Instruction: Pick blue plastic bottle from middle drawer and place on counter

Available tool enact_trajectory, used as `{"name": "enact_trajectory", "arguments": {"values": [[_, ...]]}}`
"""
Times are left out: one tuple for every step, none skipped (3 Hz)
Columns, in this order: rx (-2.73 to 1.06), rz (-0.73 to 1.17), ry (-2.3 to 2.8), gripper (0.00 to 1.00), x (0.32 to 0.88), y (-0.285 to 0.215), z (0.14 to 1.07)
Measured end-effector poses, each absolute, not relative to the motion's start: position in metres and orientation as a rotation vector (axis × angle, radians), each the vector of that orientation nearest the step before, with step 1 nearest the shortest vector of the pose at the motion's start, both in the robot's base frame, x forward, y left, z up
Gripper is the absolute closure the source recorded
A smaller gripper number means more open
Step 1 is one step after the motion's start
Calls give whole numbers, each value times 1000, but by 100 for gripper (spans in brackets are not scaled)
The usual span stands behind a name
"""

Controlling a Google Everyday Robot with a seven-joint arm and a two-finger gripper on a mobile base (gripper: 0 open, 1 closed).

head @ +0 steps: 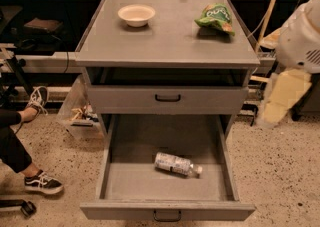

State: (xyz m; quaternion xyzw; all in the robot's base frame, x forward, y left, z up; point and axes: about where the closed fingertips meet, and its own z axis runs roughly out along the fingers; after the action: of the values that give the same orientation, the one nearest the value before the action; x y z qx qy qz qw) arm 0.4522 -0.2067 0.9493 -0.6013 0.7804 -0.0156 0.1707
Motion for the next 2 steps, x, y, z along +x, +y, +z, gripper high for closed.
{"name": "enact_trajectory", "arguments": {"values": [[-1655,120,2200,0,483,-181,883],[-1594,256,2154,0,517,-152,822]]}}
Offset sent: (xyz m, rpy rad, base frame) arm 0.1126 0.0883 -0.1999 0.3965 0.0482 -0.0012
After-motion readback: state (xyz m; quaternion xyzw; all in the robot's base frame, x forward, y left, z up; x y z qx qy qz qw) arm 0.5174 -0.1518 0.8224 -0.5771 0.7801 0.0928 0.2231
